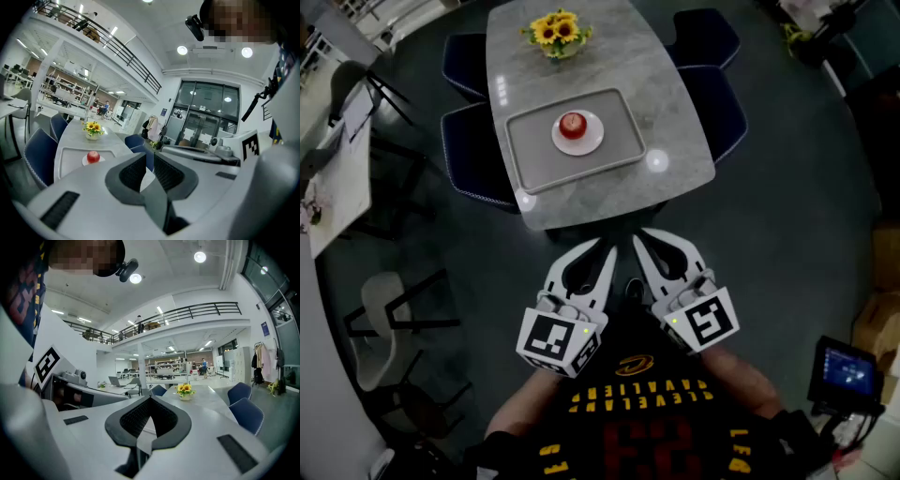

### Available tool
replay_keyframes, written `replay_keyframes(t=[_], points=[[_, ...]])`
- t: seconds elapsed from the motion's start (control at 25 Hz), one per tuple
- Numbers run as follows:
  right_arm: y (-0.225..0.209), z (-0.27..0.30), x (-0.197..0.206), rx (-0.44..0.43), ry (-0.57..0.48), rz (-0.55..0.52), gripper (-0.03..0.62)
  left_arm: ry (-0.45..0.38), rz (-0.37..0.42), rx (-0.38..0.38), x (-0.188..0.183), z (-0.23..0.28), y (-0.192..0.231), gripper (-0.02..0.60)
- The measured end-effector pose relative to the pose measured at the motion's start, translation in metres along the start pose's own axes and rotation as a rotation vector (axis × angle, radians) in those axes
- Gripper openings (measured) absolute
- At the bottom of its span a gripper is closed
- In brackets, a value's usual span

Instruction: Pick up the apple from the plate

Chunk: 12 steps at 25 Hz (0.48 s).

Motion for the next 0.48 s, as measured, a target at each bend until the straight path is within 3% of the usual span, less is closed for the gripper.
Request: replay_keyframes(t=[0.48], points=[[-0.0046,-0.0007,-0.0095,0.024,-0.064,0.03,0.005,-0.023,0.04,0.005,-0.0067,0.0016,-0.0018,0.054]])
Point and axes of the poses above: the fingertips, and each gripper's own axes: z forward along the fingers, y to its left, x out of its underside, the point moved 1 cm from there along -z, backward along the fingers, and after that the axes turned 9 degrees about -y, right-handed, at the moved point
